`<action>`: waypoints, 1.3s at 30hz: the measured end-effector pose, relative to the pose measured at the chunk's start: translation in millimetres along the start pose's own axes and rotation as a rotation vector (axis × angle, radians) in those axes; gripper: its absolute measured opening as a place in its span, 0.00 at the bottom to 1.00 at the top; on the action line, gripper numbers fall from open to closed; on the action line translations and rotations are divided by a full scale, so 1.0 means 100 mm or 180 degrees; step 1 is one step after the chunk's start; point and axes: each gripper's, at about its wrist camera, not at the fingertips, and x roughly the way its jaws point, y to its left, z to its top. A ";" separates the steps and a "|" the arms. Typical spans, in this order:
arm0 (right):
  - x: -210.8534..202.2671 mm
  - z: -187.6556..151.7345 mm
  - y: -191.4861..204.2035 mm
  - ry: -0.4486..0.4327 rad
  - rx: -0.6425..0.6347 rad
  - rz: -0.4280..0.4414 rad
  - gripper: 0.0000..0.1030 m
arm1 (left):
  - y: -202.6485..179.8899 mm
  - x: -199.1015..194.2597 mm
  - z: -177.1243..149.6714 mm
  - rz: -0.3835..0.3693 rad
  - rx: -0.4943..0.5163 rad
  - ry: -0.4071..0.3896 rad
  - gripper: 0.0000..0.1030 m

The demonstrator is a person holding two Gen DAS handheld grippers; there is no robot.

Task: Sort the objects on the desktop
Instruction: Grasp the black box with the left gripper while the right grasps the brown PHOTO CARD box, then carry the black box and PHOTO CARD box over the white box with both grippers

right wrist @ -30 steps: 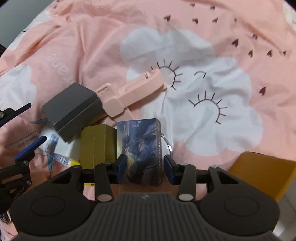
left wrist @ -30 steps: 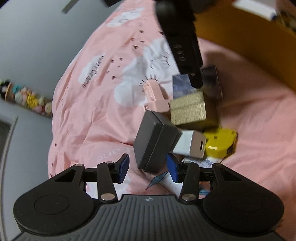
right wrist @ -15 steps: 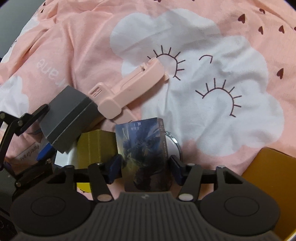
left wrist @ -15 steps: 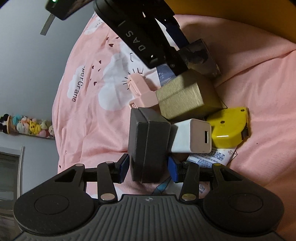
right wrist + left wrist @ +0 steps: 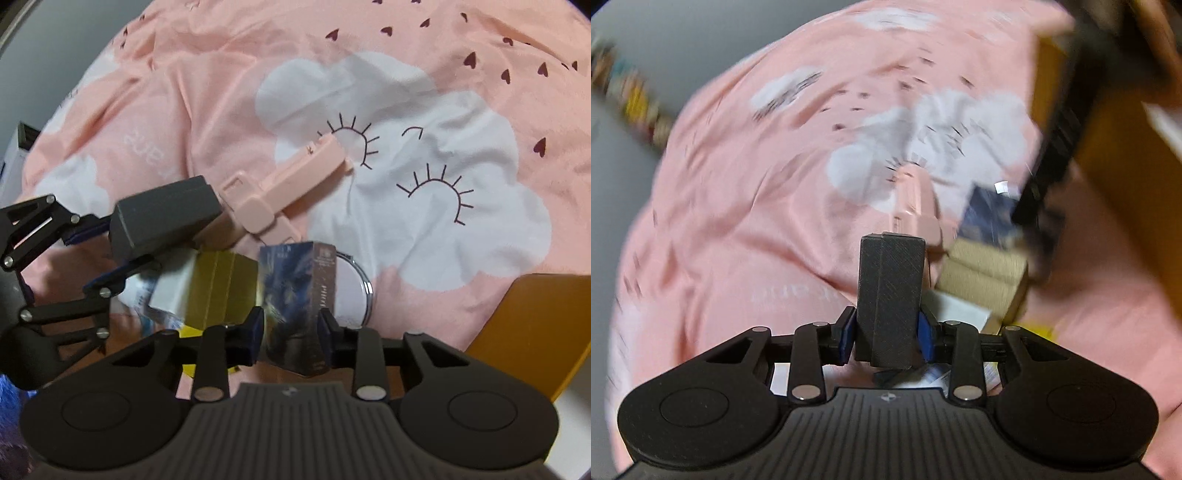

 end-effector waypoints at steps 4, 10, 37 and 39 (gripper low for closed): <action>0.07 0.05 0.04 -0.0065 0.0005 -0.0082 0.35 | 0.32 -0.06 0.06 -0.0285 -0.0704 0.0066 0.37; 0.34 0.11 0.09 0.0168 -0.0104 -0.0391 0.55 | 0.41 -0.09 0.03 -0.0329 -0.0944 0.0119 0.37; 0.08 -0.26 0.49 -0.0020 -0.0346 0.0107 0.08 | 0.41 -0.66 -0.12 -0.0349 -0.1676 -0.0348 0.37; 0.01 -0.29 0.50 -0.0113 -0.0370 0.0075 0.08 | 0.34 -0.78 -0.16 -0.0342 -0.1766 -0.0424 0.37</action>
